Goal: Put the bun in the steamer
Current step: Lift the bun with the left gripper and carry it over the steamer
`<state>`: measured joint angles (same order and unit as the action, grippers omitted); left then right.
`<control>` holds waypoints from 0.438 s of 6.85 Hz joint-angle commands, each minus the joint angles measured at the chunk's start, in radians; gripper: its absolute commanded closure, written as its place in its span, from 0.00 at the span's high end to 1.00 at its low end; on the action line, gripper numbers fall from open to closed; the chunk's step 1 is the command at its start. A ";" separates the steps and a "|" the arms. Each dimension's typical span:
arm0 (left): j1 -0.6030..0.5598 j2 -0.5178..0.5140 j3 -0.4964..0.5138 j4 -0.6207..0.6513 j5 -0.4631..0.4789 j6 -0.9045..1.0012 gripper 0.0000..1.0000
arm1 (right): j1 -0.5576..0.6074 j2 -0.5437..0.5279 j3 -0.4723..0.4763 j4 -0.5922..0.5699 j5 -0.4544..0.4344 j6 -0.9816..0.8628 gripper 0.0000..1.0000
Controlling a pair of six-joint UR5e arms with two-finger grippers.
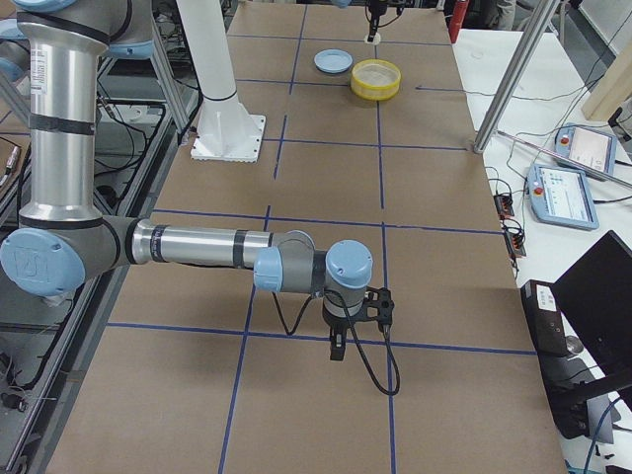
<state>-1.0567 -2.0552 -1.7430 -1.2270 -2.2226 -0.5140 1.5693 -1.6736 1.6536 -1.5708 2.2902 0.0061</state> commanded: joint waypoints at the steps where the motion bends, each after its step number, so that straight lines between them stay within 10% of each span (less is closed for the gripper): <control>1: 0.024 -0.043 0.145 -0.151 0.003 -0.049 0.21 | 0.000 0.000 0.000 0.000 0.000 0.000 1.00; 3: 0.086 -0.042 0.235 -0.274 0.005 -0.101 0.21 | 0.000 0.000 0.000 0.000 0.000 0.000 1.00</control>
<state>-0.9990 -2.0958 -1.5658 -1.4237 -2.2190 -0.5859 1.5693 -1.6736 1.6536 -1.5708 2.2902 0.0061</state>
